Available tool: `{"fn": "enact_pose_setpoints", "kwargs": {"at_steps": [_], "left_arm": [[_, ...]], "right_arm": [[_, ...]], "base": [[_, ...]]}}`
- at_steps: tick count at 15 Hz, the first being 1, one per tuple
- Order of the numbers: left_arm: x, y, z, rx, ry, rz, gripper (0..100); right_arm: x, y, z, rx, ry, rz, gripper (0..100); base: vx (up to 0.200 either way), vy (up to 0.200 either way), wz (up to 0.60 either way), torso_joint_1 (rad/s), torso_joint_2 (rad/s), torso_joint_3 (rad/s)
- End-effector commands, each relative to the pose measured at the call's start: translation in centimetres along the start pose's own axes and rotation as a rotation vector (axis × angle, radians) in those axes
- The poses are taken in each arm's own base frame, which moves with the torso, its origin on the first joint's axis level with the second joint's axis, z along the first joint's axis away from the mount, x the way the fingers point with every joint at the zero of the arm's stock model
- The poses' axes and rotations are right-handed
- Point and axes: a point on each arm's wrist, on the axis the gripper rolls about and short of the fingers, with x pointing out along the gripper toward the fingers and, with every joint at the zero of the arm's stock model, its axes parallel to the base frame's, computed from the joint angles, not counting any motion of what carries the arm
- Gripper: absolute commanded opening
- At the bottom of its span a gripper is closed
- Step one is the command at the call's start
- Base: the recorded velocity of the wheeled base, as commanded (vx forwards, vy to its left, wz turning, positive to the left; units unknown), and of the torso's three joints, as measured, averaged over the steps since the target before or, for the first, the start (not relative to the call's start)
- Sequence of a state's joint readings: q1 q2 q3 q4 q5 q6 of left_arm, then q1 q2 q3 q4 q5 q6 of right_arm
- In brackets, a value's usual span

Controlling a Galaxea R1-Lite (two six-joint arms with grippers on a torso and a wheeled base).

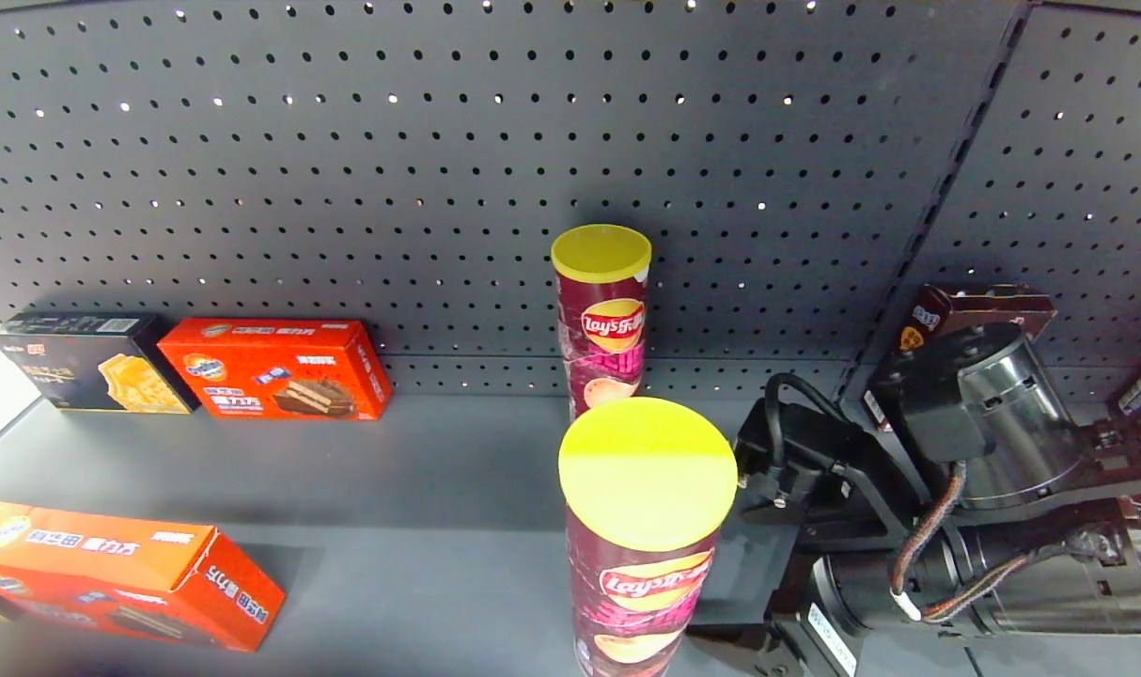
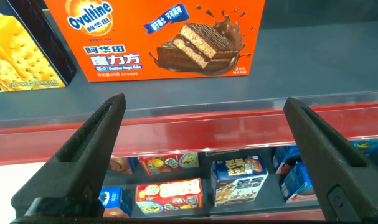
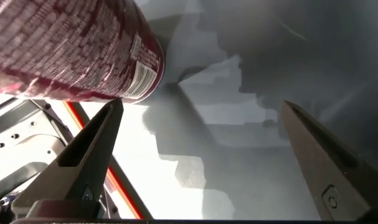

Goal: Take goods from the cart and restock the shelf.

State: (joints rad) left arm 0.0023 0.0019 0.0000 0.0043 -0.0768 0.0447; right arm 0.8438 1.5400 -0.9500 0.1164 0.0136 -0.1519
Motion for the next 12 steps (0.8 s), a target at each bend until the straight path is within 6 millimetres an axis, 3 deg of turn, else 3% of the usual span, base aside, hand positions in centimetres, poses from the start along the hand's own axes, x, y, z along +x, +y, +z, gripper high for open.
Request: {"fn": "enact_pose_setpoints", "kwargs": {"at_steps": [1,12], "left_arm": [[0.0,0.0,0.0,0.0,0.0,0.001,100],[0.0,0.0,0.0,0.0,0.0,0.001,100]], "right_arm": [[-0.2,-0.1,-0.1,0.002,-0.002,-0.003,100],[0.9,0.1,0.2,-0.006,-0.002,0.006,100]], "base": [[0.0,0.0,0.0,0.0,0.0,0.0],[0.0,0.0,0.0,0.0,0.0,0.0]]}}
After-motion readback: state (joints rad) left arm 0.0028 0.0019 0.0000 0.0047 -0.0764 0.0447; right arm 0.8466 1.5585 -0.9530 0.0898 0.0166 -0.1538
